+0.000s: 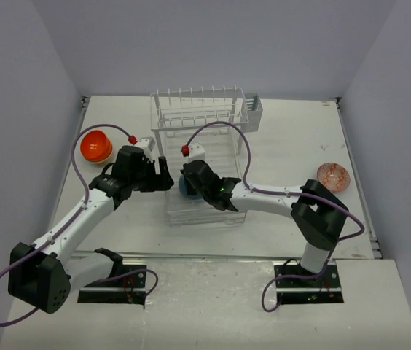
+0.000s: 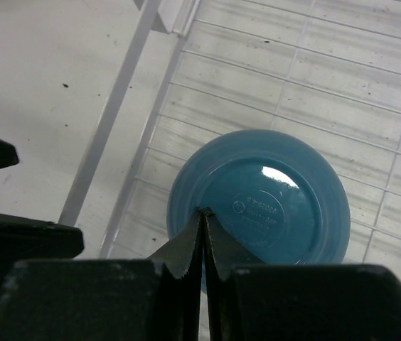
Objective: Unload the bowls from the dish rack
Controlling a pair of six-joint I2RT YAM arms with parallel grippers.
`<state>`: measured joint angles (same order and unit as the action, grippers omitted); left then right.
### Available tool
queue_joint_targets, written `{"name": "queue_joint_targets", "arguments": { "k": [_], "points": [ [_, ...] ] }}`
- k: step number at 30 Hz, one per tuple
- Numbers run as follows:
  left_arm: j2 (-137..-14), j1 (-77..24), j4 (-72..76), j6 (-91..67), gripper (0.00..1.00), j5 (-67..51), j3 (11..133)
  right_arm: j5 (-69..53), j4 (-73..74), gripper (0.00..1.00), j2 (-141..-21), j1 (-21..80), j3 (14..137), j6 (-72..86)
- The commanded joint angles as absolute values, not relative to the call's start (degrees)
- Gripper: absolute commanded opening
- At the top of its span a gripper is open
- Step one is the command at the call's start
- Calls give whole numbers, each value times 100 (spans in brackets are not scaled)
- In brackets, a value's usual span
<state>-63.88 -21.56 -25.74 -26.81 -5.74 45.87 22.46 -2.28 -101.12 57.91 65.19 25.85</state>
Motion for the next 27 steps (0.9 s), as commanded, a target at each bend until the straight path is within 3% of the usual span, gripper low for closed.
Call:
{"name": "queue_joint_targets", "arguments": {
  "k": [1, 13, 25, 27],
  "points": [
    [-6451, -2180, -2470, -2566, 82, -527, 4834, 1926, -18, 0, -10309, 5932, 6723, 2689],
    [-6609, -2180, -2514, -2487, 82, -519, 4860, 1626, -96, 0, -10161, 6170, 6917, 2733],
    [-6934, -2188, -2426, -2391, 82, -756, 4834, 2766, 570, 0, -8895, 6249, 6715, 2680],
    [-6987, -2188, -2426, -2382, 82, -774, 4825, 2935, 825, 7, -8606, 6240, 6706, 2672]
  ]
}}
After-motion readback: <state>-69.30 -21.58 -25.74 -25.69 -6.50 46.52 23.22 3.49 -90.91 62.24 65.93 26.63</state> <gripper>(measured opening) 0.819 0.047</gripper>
